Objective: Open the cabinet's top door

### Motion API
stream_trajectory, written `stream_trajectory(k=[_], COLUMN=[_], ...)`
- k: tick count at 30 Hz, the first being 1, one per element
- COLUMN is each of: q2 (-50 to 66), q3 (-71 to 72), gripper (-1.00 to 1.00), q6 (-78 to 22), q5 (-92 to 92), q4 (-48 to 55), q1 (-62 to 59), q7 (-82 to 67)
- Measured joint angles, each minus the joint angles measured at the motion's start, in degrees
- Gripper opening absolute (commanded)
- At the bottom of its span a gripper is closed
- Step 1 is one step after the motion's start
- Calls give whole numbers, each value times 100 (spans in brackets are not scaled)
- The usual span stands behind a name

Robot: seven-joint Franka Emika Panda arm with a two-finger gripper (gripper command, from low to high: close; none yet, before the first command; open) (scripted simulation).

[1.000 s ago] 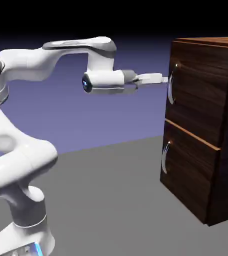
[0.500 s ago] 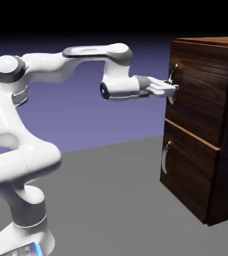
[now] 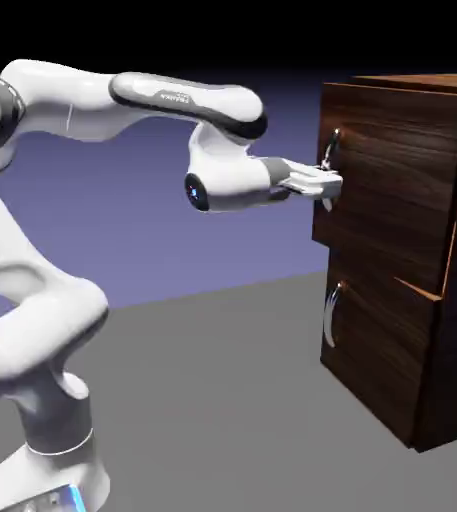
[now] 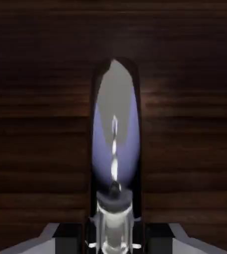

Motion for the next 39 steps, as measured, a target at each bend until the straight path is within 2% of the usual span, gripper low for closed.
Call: stream_trajectory(k=[9, 18, 29, 39], q2=[381, -225, -1072, -1313], q3=[-1747, -3094, -4529, -6034], gripper=[-100, -100, -100, -100], q6=[7, -582, -1849, -3805], q5=[-86, -2193, -4927, -7407], q4=[-225, -1105, -2042, -2246], q1=[1869, 3040, 3545, 3334], q7=[-839, 611, 2181, 3050])
